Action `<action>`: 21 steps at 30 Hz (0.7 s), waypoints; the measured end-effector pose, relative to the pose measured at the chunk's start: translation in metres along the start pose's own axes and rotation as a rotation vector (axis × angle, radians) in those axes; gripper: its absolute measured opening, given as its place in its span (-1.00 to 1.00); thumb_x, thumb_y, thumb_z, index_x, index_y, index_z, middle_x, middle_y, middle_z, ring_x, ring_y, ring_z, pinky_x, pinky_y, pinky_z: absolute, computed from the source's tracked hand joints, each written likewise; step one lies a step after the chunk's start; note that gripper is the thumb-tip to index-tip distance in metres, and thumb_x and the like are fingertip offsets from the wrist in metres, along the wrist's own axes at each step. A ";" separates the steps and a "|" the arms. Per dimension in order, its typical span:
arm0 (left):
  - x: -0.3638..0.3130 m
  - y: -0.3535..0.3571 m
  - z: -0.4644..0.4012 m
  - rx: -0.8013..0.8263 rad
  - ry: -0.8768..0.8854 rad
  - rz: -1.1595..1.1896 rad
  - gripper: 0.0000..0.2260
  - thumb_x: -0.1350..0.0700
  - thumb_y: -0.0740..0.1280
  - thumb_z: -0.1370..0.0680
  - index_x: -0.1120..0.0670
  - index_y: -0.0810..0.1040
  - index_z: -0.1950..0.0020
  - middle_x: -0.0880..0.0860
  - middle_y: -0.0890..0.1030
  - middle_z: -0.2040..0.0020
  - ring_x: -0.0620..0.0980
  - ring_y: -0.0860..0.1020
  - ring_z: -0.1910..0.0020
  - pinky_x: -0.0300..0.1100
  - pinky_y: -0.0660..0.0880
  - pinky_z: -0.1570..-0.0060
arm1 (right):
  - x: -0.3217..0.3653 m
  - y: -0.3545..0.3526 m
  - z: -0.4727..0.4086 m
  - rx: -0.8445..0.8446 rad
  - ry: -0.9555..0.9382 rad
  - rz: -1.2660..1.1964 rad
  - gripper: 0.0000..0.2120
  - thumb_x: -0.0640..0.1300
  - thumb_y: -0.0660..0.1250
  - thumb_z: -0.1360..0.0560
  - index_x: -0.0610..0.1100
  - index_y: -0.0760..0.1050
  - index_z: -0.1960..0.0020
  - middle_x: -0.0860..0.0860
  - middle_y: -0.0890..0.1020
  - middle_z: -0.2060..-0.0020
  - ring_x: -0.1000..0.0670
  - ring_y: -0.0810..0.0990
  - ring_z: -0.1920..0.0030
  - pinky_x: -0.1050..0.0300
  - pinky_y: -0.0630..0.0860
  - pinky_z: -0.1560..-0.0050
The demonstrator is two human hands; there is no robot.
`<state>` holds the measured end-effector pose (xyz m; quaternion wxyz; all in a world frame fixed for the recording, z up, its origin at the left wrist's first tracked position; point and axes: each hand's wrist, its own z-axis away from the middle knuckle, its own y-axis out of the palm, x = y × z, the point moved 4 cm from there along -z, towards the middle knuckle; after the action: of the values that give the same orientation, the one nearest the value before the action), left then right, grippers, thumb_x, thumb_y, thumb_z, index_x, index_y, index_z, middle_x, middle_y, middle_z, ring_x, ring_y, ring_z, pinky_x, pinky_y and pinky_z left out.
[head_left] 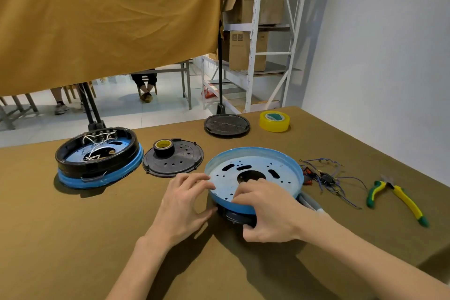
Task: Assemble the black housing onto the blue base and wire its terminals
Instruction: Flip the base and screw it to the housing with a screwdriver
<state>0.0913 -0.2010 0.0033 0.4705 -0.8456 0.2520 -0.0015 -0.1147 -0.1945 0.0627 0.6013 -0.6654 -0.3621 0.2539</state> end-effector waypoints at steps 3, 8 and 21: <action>-0.002 0.005 -0.004 -0.010 -0.006 0.031 -0.63 -0.17 0.55 -0.39 -0.19 0.56 -0.14 -0.14 0.48 -0.22 -0.12 0.37 -0.18 -0.19 0.44 -0.13 | -0.005 -0.013 0.001 -0.030 -0.029 0.101 -0.58 0.11 0.34 -0.39 -0.01 0.63 -0.20 0.09 0.57 -0.05 0.02 0.45 -0.04 0.07 0.33 -0.25; -0.004 0.007 -0.006 -0.056 -0.070 0.292 -0.73 -0.01 0.55 -0.45 -0.19 0.62 -0.10 -0.19 0.51 -0.07 -0.19 0.44 -0.12 -0.15 0.54 -0.05 | -0.017 -0.035 0.005 -0.158 -0.032 0.094 -0.56 -0.01 0.39 -0.42 0.02 0.60 -0.30 0.08 0.60 -0.04 0.00 0.46 -0.10 0.01 0.28 -0.36; -0.017 0.003 -0.022 -0.207 -0.478 0.894 -0.87 -0.01 0.48 -0.44 -0.03 0.73 0.06 -0.03 0.59 0.07 -0.11 0.55 0.07 -0.32 0.48 0.11 | -0.065 -0.014 0.009 -0.618 0.370 -0.546 -0.67 -0.09 0.43 -0.56 0.03 0.47 -0.30 0.18 0.57 -0.14 0.22 0.53 -0.18 0.14 0.53 -0.26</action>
<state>0.0699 -0.2129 0.0168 0.3834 -0.6744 0.4727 0.4181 -0.1638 -0.2401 0.0693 0.4742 -0.7279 -0.4697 -0.1572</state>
